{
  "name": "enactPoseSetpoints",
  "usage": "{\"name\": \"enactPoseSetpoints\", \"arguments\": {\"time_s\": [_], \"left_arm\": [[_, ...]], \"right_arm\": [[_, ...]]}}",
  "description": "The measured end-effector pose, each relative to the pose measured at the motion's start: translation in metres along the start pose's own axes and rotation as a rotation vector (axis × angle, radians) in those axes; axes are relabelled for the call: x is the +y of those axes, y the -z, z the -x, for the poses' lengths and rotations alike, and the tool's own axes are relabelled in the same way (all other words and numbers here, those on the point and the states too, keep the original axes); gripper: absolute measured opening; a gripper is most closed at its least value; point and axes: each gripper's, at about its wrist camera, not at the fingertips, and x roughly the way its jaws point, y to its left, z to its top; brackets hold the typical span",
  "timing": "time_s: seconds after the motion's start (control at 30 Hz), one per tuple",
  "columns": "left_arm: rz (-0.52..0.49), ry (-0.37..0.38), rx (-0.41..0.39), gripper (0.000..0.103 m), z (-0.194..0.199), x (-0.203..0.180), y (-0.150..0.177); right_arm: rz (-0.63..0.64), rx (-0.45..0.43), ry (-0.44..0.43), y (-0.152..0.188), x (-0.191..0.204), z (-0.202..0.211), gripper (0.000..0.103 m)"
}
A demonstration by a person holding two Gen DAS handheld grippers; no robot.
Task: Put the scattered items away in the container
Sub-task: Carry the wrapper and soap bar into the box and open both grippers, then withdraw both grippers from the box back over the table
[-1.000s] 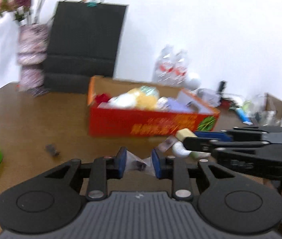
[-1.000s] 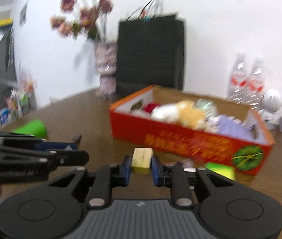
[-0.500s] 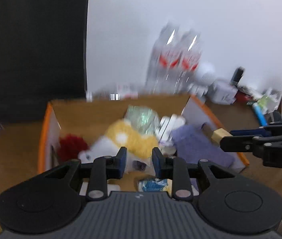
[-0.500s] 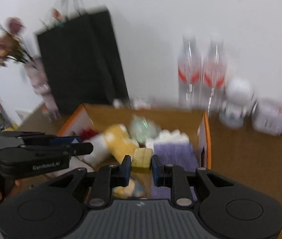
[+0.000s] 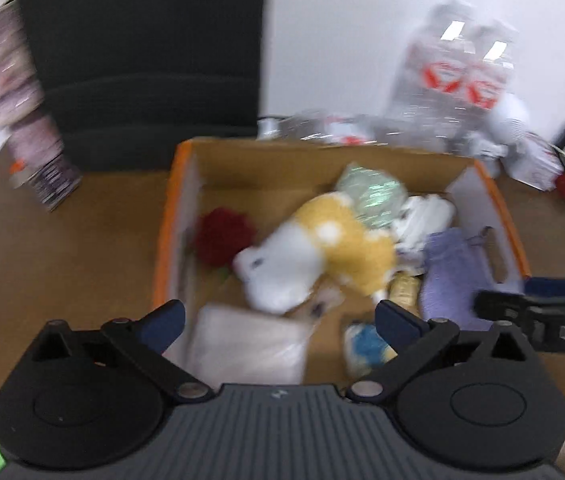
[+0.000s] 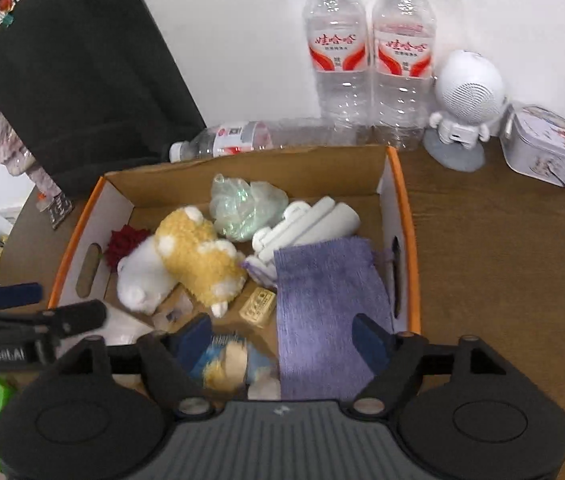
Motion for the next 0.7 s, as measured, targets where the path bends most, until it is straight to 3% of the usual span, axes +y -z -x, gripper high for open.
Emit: {"name": "enactPoseSetpoints", "arguments": {"time_s": [0.1,0.2,0.3,0.47,0.53,0.7], "left_arm": [[0.022,-0.012,0.026,0.103,0.014,0.009,0.01],[0.033,-0.004,0.036,0.103,0.036,0.012,0.02],[0.005,0.016,0.001,0.103,0.063,0.008,0.035],[-0.025,-0.026,-0.06,0.103,0.088,0.0,0.062],[-0.017,-0.012,-0.137,0.103,0.099,-0.002,0.085],[-0.042,0.0,-0.352,0.103,0.114,-0.009,0.173]], "right_arm": [[-0.002,0.012,0.01,0.007,0.002,0.014,0.087],[-0.029,0.028,0.015,0.014,0.003,0.027,0.088],[-0.039,0.023,-0.013,0.026,0.007,0.041,0.091],[-0.027,0.015,-0.026,0.056,0.018,0.054,0.092],[-0.021,-0.031,-0.016,0.07,0.023,0.065,0.092],[0.025,-0.319,-0.049,0.152,0.035,0.098,0.092]]}}
